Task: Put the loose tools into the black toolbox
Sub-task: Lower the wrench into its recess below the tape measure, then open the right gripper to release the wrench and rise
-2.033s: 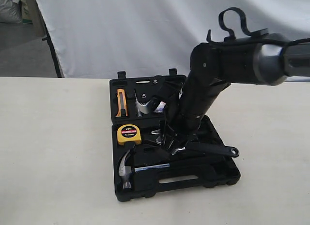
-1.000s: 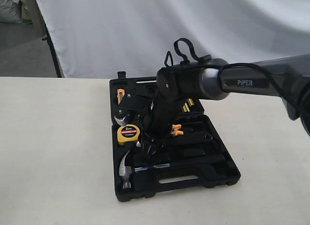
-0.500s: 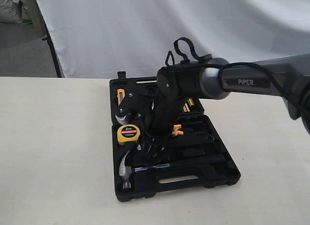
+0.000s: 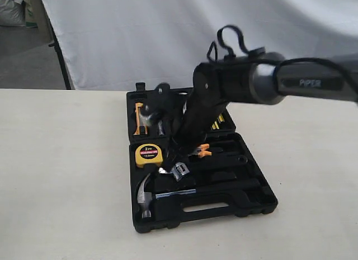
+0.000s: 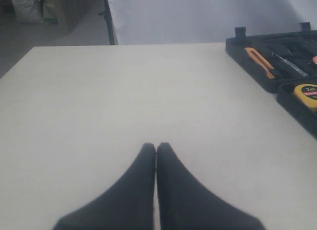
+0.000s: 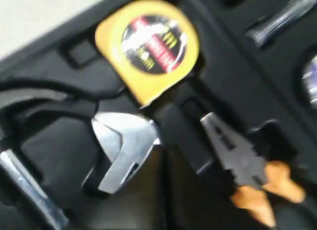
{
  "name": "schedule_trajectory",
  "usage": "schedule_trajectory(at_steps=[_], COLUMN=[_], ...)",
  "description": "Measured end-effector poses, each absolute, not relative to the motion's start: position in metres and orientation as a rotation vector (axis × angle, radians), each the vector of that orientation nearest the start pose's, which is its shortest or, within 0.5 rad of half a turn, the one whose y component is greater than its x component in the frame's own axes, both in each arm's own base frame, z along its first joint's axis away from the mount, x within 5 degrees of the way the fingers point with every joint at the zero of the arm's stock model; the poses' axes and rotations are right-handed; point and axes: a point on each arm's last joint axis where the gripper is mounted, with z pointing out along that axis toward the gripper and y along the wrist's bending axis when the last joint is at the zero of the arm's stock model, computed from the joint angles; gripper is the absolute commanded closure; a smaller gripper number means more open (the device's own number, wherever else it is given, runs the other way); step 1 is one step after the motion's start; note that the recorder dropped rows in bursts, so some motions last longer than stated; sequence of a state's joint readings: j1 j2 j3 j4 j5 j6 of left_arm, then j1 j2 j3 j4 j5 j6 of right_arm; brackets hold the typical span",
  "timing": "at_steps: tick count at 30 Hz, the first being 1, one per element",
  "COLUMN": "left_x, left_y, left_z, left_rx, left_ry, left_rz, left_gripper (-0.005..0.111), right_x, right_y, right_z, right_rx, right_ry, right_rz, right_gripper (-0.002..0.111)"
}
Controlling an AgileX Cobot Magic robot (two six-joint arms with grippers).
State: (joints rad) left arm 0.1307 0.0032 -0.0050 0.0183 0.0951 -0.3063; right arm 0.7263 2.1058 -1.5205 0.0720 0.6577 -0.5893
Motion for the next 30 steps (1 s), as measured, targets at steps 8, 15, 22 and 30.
schedule_trajectory(at_steps=[8, 15, 22, 30], left_x=[0.056, 0.056, 0.056, 0.056], left_y=[0.008, 0.008, 0.008, 0.008], left_z=[0.206, 0.206, 0.206, 0.206], left_rx=[-0.329, -0.329, -0.329, -0.329], left_ry=[1.543, 1.543, 1.543, 1.543], left_rz=[-0.122, -0.122, -0.122, -0.122], left_gripper=[0.106, 0.106, 0.106, 0.106], right_x=[0.329, 0.324, 0.319, 0.319], right_y=[0.298, 0.294, 0.289, 0.278], right_z=[0.129, 0.147, 0.196, 0.158], right_rx=[-1.615, -1.582, -1.510, -1.484], right_ry=[2.299, 2.288, 2.216, 2.361], right_rz=[0.134, 0.139, 0.158, 0.151], right_gripper=[0.109, 0.109, 0.109, 0.109])
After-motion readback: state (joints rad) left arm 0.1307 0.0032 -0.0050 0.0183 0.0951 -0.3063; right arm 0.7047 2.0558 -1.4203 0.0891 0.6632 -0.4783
